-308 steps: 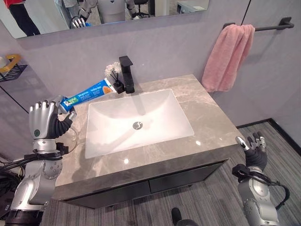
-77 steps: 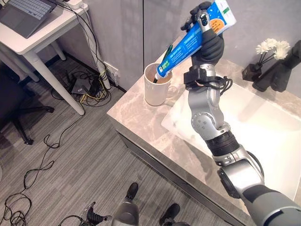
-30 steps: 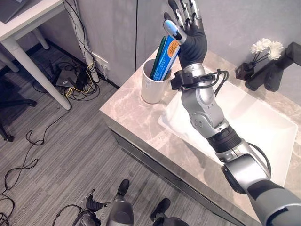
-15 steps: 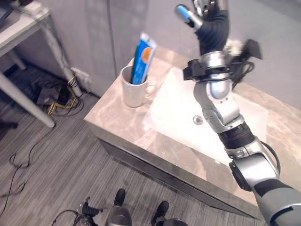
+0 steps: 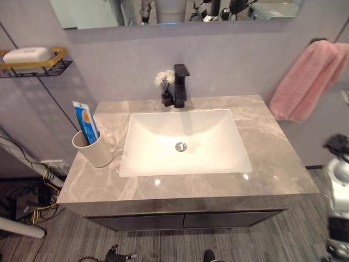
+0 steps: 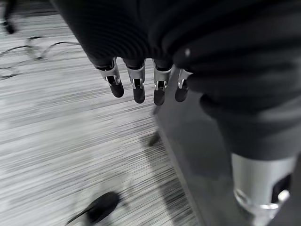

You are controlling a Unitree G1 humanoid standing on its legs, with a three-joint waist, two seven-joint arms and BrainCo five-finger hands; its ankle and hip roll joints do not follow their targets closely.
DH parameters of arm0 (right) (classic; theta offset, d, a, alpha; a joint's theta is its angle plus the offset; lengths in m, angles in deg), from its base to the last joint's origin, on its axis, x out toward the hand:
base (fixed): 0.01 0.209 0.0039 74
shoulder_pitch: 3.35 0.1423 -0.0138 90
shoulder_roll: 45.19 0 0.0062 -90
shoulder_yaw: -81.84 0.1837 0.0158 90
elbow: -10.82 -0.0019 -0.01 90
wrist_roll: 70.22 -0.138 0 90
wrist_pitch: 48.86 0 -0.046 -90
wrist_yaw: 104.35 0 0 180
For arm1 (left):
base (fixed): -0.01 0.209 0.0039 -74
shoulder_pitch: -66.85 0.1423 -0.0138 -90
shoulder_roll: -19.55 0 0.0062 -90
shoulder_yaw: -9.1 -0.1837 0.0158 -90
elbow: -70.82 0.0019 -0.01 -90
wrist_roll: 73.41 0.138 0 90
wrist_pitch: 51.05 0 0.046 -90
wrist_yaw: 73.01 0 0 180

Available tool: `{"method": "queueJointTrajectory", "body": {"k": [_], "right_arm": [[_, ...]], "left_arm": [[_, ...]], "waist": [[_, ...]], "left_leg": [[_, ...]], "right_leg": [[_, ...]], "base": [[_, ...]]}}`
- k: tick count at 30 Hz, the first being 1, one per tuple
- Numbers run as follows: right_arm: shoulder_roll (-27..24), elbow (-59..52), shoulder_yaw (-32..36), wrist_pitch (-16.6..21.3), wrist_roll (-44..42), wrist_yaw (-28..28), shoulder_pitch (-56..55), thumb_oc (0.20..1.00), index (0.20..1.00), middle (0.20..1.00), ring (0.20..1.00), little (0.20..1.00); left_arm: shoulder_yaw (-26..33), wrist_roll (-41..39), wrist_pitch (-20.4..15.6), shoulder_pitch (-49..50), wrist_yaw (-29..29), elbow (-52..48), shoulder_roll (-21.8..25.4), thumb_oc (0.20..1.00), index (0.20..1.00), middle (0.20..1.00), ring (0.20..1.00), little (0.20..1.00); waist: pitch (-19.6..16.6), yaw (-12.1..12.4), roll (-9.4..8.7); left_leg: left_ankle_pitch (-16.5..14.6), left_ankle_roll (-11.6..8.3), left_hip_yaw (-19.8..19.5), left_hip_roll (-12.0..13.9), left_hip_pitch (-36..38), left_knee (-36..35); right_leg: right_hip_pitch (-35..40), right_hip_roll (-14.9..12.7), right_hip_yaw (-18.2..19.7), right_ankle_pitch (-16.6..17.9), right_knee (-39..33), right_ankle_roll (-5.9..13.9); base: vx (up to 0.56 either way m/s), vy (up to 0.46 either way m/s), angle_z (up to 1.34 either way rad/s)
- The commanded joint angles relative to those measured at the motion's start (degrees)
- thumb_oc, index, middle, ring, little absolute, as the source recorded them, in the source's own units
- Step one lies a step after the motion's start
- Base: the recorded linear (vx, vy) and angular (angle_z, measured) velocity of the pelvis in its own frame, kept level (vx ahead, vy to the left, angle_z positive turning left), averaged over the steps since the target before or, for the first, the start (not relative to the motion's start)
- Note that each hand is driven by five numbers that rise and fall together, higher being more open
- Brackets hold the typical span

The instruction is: Put brush and paste in cup on sink, flatten towel.

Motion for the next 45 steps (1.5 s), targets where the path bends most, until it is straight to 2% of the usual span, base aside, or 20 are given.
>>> {"method": "queueJointTrajectory", "body": {"k": [1,5,6,8,9,11,12,15,18,20,23,24,25,26,28,34,40,43,44,45], "right_arm": [[0.4,2.2,5.0,-1.2,2.3,1.5,-3.0,1.0,1.0,1.0,1.0,1.0],[0.9,9.8,4.8,-3.7,2.1,-1.2,-9.1,1.0,1.0,1.0,1.0,1.0],[-2.4,19.4,2.1,-6.8,5.1,-3.2,-11.4,1.0,1.0,1.0,1.0,1.0],[-4.4,23.4,0.0,-7.7,5.9,-5.3,-11.3,1.0,1.0,1.0,1.0,1.0],[-5.1,33.0,-4.4,-9.7,3.2,-10.8,-11.1,1.0,1.0,1.0,1.0,1.0],[-5.3,41.2,-10.2,-10.4,3.5,-16.5,-11.1,1.0,1.0,1.0,1.0,1.0],[-5.3,41.3,-10.3,-10.4,3.5,-16.5,-11.0,1.0,1.0,1.0,1.0,1.0],[-1.1,58.4,-19.7,-11.2,0.9,-24.1,-8.5,1.0,1.0,1.0,1.0,1.0],[0.5,62.9,-22.0,-11.6,0.3,-26.3,-7.5,1.0,1.0,1.0,1.0,1.0],[3.9,69.1,-24.9,-12.3,0.1,-28.2,-6.5,1.0,1.0,1.0,1.0,1.0],[8.0,75.7,-30.1,-14.2,5.8,-31.0,-6.2,1.0,1.0,1.0,1.0,1.0],[7.6,76.3,-32.3,-15.0,9.2,-32.0,-5.7,1.0,1.0,1.0,1.0,1.0],[8.4,74.6,-32.0,-14.8,10.5,-31.7,-6.9,1.0,1.0,1.0,1.0,1.0],[8.5,74.6,-32.2,-14.7,10.5,-31.7,-7.1,1.0,1.0,1.0,1.0,1.0],[10.0,74.2,-28.9,-14.0,6.9,-31.1,-7.1,1.0,1.0,1.0,1.0,1.0],[11.5,72.1,-33.1,-14.3,9.5,-31.1,-3.1,1.0,1.0,1.0,1.0,1.0],[8.5,60.7,-35.6,-11.4,8.3,-34.4,-4.5,1.0,1.0,1.0,1.0,1.0],[7.8,56.0,-34.6,-9.7,5.0,-36.7,-8.2,1.0,1.0,1.0,1.0,1.0],[7.9,55.9,-34.7,-9.7,5.0,-36.7,-8.3,1.0,1.0,1.0,1.0,1.0],[7.7,54.1,-34.0,-9.1,4.4,-37.2,-10.0,1.0,1.0,1.0,1.0,1.0]], "left_arm": [[1.2,1.0,-0.9,-2.7,0.8,5.7,0.4,1.0,1.0,1.0,1.0,1.0],[2.0,2.5,-0.6,-2.9,0.9,7.5,0.1,1.0,1.0,1.0,1.0,1.0],[-0.1,7.4,-0.2,-4.1,0.8,7.5,1.3,1.0,1.0,1.0,1.0,1.0],[-1.1,9.6,0.0,-4.3,0.8,6.9,2.4,1.0,1.0,1.0,1.0,1.0],[-2.0,9.9,0.1,-5.7,1.8,6.1,3.8,1.0,1.0,1.0,1.0,1.0],[-1.7,9.6,0.6,-6.4,1.9,6.5,4.1,1.0,1.0,1.0,1.0,1.0],[-1.7,9.6,0.6,-6.4,1.9,6.5,4.1,1.0,1.0,1.0,1.0,1.0],[-6.1,11.7,0.6,-9.4,2.4,6.1,5.3,1.0,1.0,1.0,1.0,1.0],[-7.9,13.1,0.6,-10.6,2.9,5.2,6.3,1.0,1.0,1.0,1.0,1.0],[-11.3,14.7,0.0,-12.9,4.2,3.4,7.5,1.0,1.0,1.0,1.0,1.0],[-13.1,13.8,-0.3,-14.8,6.0,2.4,6.9,1.0,1.0,1.0,1.0,1.0],[-14.9,10.2,0.4,-20.8,9.1,-6.0,10.8,1.0,1.0,1.0,1.0,1.0],[-14.2,12.4,-1.8,-11.2,9.3,-17.6,13.5,1.0,1.0,1.0,1.0,1.0],[-13.9,12.4,-1.5,-10.5,9.6,-18.4,13.8,1.0,1.0,1.0,1.0,1.0],[-9.4,10.3,-3.2,1.4,12.3,-29.7,17.0,1.0,1.0,1.0,1.0,1.0],[-0.2,3.9,-3.8,14.1,17.3,-46.7,24.7,1.0,1.0,1.0,1.0,1.0],[12.2,-14.1,-5.1,28.0,26.1,-68.7,38.8,1.0,1.0,1.0,1.0,1.0],[18.8,-24.5,-5.4,33.2,28.1,-76.0,42.3,1.0,1.0,1.0,1.0,1.0],[19.3,-24.7,-5.2,33.8,28.2,-76.4,42.4,1.0,1.0,1.0,1.0,1.0],[21.8,-29.2,-5.5,35.0,28.4,-77.8,42.2,1.0,1.0,1.0,1.0,1.0]], "waist": [[0.7,-0.9,-0.34],[0.8,-2.5,0.39],[1.2,-3.6,0.79],[1.3,-3.9,0.94],[1.6,-4.2,1.16],[1.9,-4.4,1.05],[1.9,-4.5,1.05],[3.0,-4.1,1.12],[3.1,-4.2,1.09],[3.1,-3.7,1.11],[3.0,-3.0,1.11],[3.2,-2.8,1.35],[4.1,-0.7,1.68],[3.8,-1.1,1.56],[4.5,1.4,2.34],[4.1,3.7,3.48],[4.1,4.5,4.53],[4.2,4.4,4.65],[4.2,4.3,4.5],[4.3,4.5,4.63]], "left_leg": [[-1.0,1.77,3.1,-1.8,1.3,0.6],[-1.0,1.68,4.2,-1.8,1.4,0.6],[-1.4,1.59,4.6,-1.8,1.8,0.6],[-1.1,1.56,5.1,-1.9,1.5,0.6],[-1.0,1.31,5.6,-1.8,1.7,0.6],[-0.7,1.09,5.1,-1.5,1.8,0.6],[-0.7,1.09,5.1,-1.5,1.8,0.6],[0.0,0.65,3.7,-0.9,1.7,0.6],[0.2,0.52,3.4,-1.0,1.6,0.6],[0.7,0.13,2.5,-0.8,1.4,0.6],[1.6,-0.57,1.2,-0.2,0.4,0.6],[1.9,-0.77,0.6,-0.1,0.1,0.6],[2.5,-0.85,-0.8,0.0,-0.8,0.9],[2.5,-0.87,-1.0,0.0,-0.9,0.9],[3.0,-1.03,-2.8,-0.1,-1.4,1.2],[3.1,-1.13,-3.5,-0.3,-1.5,0.9],[3.0,-1.26,-3.4,-0.5,-0.8,0.6],[3.0,-1.41,-3.7,-0.5,-0.5,0.6],[3.0,-1.41,-3.8,-0.6,-0.5,0.6],[3.0,-1.44,-3.9,-0.7,-0.5,0.6]], "right_leg": [[0.0,-0.7,5.8,-0.2,-0.1,2.39],[-0.5,-0.4,7.2,0.1,-0.1,2.32],[-0.7,-0.1,7.9,0.0,-0.1,2.43],[-1.2,0.0,8.6,0.5,-0.1,2.33],[-1.2,0.2,9.0,0.6,-0.1,2.15],[-0.7,0.4,8.4,-0.2,0.5,1.62],[-0.7,0.4,8.4,-0.1,0.5,1.62],[-1.2,1.3,7.5,-2.4,3.4,0.31],[-1.1,1.4,7.2,-2.5,3.4,0.13],[-0.4,1.7,6.2,-2.6,2.8,-0.09],[0.3,2.0,4.6,-2.8,1.7,-0.4],[0.6,1.9,4.0,-2.8,1.4,-0.31],[1.1,1.8,2.5,-2.8,0.8,-0.47],[1.3,1.8,2.3,-2.8,0.7,-0.47],[2.3,1.5,0.3,-3.2,0.0,-0.48],[3.0,1.2,-1.0,-3.5,-0.1,-0.39],[3.7,0.6,-1.5,-3.3,-0.1,-0.14],[4.3,0.5,-2.1,-3.4,-0.1,0.08],[4.4,0.5,-2.2,-3.5,-0.1,0.08],[4.4,0.4,-2.3,-3.5,-0.1,0.15]], "base": [[-0.04,-0.007,-0.74],[-0.01,-0.013,-0.39],[-0.04,-0.018,-0.2],[-0.04,-0.026,-0.09],[-0.01,-0.047,-0.11],[-0.01,-0.076,-0.17],[-0.03,-0.111,-0.1],[-0.03,-0.108,0.03],[0.0,-0.062,0.22],[0.01,-0.103,0.06],[-0.01,-0.119,0.24],[-0.04,-0.117,0.4],[-0.03,-0.081,0.37],[-0.04,-0.071,0.31],[-0.03,-0.049,0.44],[0.0,-0.003,0.28],[0.02,0.025,0.06],[0.01,0.005,0.01],[0.01,0.01,0.05],[0.01,0.004,0.1]]}}
